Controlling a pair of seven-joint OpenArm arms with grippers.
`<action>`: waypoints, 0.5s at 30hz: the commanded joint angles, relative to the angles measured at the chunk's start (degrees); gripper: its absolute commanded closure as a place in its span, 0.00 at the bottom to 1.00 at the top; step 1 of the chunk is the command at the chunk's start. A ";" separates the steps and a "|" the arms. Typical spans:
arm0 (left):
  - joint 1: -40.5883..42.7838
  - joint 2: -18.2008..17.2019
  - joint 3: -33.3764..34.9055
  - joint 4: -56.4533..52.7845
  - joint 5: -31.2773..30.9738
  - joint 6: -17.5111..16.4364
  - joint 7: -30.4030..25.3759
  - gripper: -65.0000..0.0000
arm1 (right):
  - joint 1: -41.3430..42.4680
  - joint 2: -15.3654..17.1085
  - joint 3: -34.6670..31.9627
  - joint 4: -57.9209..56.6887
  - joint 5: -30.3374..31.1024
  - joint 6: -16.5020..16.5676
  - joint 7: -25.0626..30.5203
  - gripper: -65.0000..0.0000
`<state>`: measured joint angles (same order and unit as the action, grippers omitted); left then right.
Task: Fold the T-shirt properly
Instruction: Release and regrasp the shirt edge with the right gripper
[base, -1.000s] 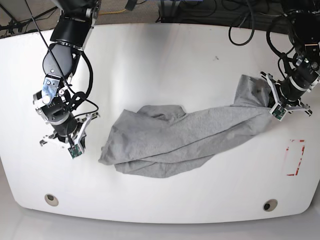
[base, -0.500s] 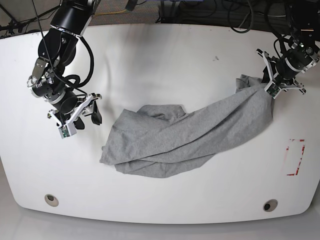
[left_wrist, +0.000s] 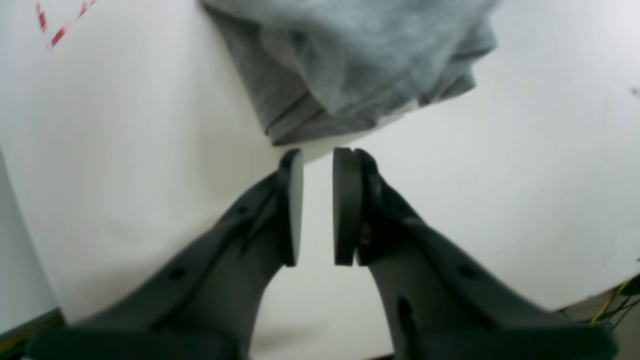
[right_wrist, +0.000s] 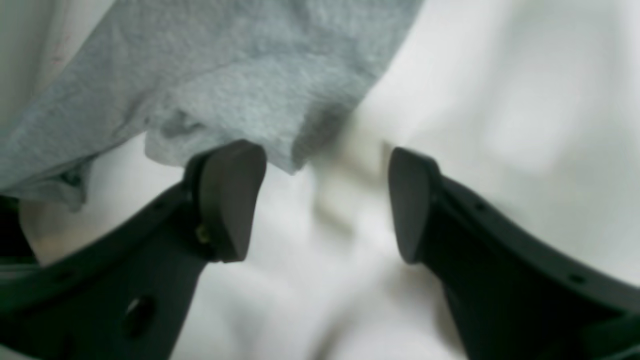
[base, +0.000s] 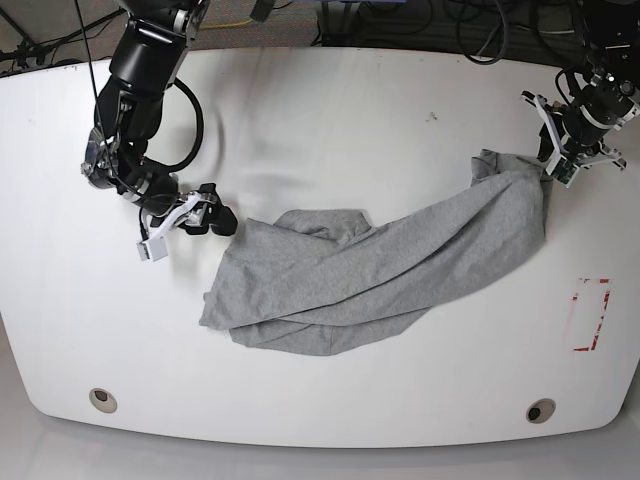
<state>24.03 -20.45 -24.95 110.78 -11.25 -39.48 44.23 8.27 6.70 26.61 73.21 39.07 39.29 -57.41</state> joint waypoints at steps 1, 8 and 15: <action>-0.08 -0.78 -1.64 0.91 -0.49 0.32 -1.02 0.84 | 2.06 -0.68 -0.11 -2.04 1.68 0.71 2.24 0.40; 0.01 1.77 -6.48 1.00 -0.58 -0.52 -1.02 0.84 | 2.76 -2.61 -3.01 -3.63 1.68 -2.32 4.97 0.40; -1.22 7.04 -12.72 0.82 -0.58 -0.52 -1.02 0.84 | 2.85 -3.14 -8.90 -3.72 2.12 -8.21 12.09 0.40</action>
<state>23.42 -13.41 -37.39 110.72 -10.94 -39.94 44.58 9.72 3.27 18.17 68.53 39.35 31.33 -47.68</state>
